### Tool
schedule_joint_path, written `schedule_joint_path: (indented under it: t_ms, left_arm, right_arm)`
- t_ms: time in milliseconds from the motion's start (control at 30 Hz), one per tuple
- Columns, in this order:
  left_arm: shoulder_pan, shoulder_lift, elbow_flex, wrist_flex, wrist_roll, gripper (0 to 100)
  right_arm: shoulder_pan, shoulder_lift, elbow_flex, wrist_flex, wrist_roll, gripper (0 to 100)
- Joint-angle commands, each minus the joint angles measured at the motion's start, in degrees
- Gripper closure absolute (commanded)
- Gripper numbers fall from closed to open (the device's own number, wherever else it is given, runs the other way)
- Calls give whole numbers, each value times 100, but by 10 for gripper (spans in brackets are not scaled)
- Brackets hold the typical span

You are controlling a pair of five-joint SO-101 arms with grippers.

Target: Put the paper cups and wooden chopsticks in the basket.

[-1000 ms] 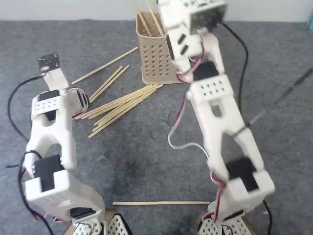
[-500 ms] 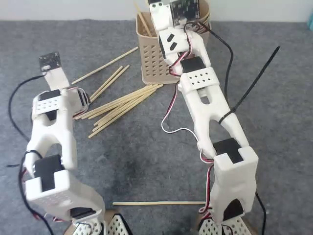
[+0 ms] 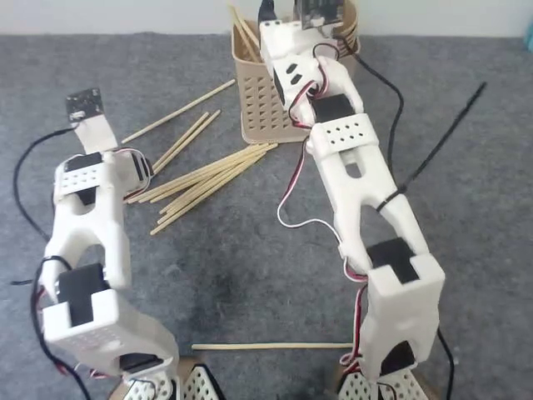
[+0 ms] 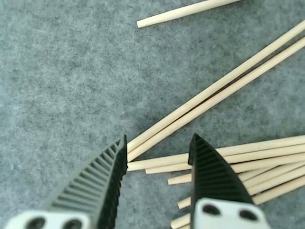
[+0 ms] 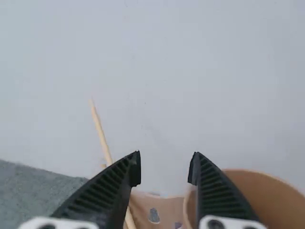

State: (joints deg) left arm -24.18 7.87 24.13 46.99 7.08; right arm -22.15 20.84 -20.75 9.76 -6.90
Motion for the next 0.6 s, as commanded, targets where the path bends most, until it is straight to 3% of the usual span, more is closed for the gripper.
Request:
schedule_joint_path:
  t_ms: [0,100,233,567]
  left_arm:
    - [44,-26,-145,-132,0,798]
    - [44,-26,-145,-132,0,798]
    - [44,-26,-145,-132,0,798]
    - [44,-26,-145,-132,0,798]
  right_arm:
    - [13,-866,-413,207,-668,842]
    - [-136,-998,-413,215,-712,913]
    - [-409,-716,-712,198,-97,943]
    - [-453,2000,-4264,1393,-53,943]
